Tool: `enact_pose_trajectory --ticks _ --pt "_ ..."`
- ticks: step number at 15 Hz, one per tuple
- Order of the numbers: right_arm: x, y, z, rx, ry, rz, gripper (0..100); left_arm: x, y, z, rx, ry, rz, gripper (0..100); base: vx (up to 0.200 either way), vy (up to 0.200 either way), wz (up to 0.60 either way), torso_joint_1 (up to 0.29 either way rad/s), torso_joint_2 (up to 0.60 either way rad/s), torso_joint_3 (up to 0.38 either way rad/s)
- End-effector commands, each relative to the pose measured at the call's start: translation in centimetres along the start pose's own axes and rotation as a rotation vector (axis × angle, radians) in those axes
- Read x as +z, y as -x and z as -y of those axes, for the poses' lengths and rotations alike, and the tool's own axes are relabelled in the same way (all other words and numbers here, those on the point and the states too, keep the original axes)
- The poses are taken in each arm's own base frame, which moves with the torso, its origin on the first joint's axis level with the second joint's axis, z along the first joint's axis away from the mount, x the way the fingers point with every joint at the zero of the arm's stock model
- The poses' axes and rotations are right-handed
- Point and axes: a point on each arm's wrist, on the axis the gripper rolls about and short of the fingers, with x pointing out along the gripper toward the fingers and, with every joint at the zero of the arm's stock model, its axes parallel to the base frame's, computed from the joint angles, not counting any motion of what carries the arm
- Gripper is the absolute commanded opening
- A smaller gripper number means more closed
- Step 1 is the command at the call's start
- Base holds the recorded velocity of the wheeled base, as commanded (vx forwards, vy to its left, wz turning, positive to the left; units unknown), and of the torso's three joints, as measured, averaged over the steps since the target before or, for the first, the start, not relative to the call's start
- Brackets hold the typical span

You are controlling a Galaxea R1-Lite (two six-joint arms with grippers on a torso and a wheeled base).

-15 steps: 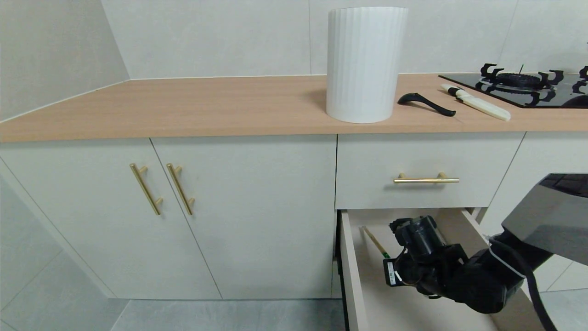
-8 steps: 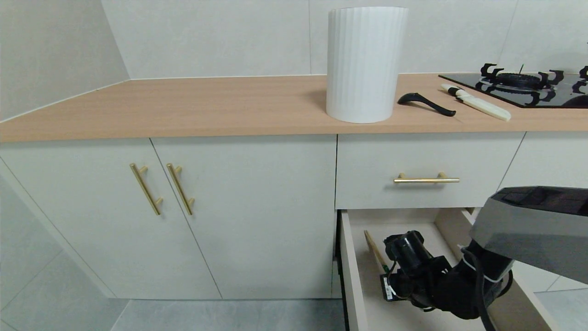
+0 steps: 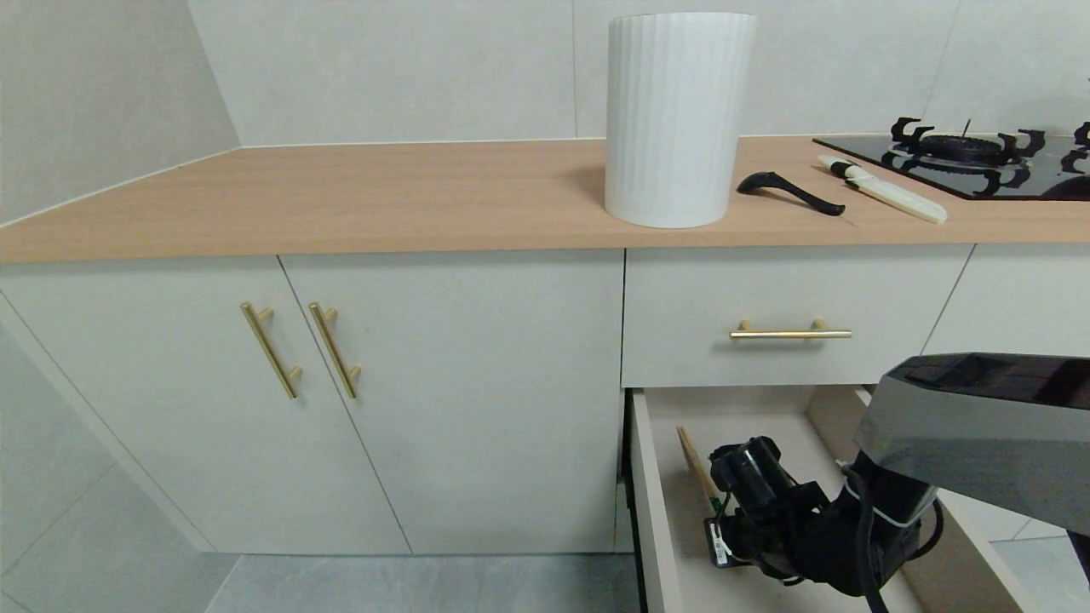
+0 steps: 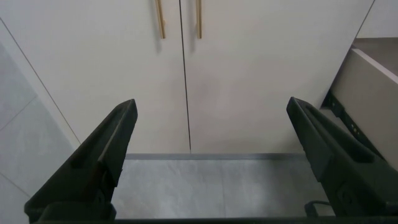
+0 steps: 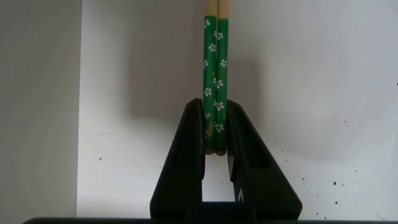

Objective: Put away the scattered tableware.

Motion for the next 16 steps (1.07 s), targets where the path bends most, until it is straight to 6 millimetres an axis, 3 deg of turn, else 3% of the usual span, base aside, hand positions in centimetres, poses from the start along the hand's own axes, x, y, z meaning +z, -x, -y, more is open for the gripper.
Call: enact_pose_trajectory --ticks 1,4,5,11,14,16 --pt "0.0 0.0 0.0 0.001 0.0 0.001 0 0.0 0.0 0.0 0.0 0.0 0.0 100 0.0 0.0 0.0 0.0 0.0 0.0" --pt "0.0 0.0 0.0 -0.001 0.0 0.002 0 0.0 0.0 0.0 0.0 0.0 0.0 100 0.0 0.0 0.0 0.0 0.0 0.0" --pt "0.0 0.1 0.0 -0.001 0.001 0.0 100 0.0 0.0 0.0 0.0 -0.002 0.0 100 0.0 0.0 0.0 0.0 0.0 0.0" --pt "0.2 0.3 0.0 -0.009 0.0 0.013 100 0.0 0.0 0.0 0.0 0.0 0.0 100 0.0 0.0 0.0 0.0 0.0 0.0" --pt "2.5 3.9 0.2 -0.002 -0.022 0.115 100 0.0 0.0 0.0 0.0 0.0 0.0 100 0.0 0.0 0.0 0.0 0.0 0.0" --pt "4.5 8.5 1.0 0.016 -0.045 0.184 100 0.0 0.0 0.0 0.0 0.0 0.0 100 0.0 0.0 0.0 0.0 0.0 0.0"
